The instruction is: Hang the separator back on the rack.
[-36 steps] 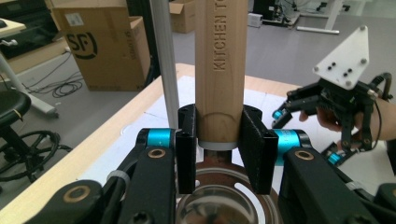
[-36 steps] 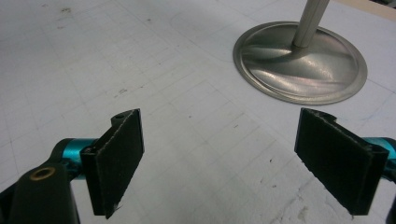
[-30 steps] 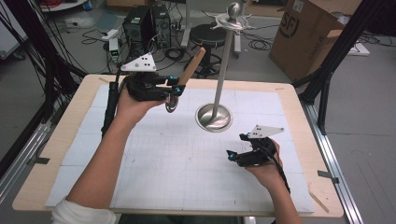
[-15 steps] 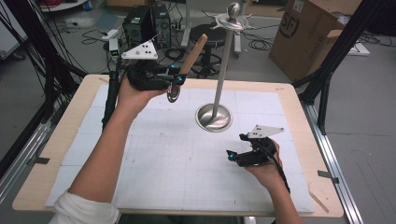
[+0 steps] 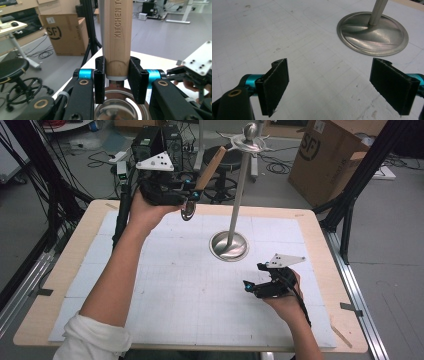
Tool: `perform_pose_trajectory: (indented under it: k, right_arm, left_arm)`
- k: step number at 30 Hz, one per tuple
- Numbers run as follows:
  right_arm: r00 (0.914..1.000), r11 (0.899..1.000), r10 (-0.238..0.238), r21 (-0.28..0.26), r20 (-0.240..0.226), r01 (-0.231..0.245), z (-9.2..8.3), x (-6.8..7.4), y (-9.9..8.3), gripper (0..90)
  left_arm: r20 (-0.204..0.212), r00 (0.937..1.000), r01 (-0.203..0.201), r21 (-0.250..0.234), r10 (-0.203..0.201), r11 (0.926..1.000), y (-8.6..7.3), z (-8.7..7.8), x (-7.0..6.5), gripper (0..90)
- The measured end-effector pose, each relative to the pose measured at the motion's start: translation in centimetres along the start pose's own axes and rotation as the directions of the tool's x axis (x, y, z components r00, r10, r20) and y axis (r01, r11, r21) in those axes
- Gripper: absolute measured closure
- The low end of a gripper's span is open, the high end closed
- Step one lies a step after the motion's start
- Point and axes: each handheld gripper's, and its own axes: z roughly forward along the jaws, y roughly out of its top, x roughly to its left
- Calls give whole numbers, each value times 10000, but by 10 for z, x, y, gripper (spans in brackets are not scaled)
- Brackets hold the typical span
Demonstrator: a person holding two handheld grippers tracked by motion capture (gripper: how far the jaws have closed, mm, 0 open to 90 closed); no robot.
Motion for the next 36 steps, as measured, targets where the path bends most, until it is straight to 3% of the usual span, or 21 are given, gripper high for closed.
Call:
perform_pose_trajectory:
  k: [6, 16, 36]
  right_arm:
    - [10000, 10000, 38, -7, 3, -38, -1, 0, 0, 146]
    - [10000, 10000, 66, -52, -8, -66, -2, 0, 0, 146]
    - [10000, 10000, 31, -4, 31, -31, -3, 0, -2, 145]
  left_arm:
    - [-297, 9996, -4, 142, 8, 9999, 7, 2, 5, 692]
    - [-148, 9999, -32, 191, 34, 9998, 8, 12, 3, 692]
    - [-291, 9996, 61, 587, -44, 9983, 8, 27, 6, 692]
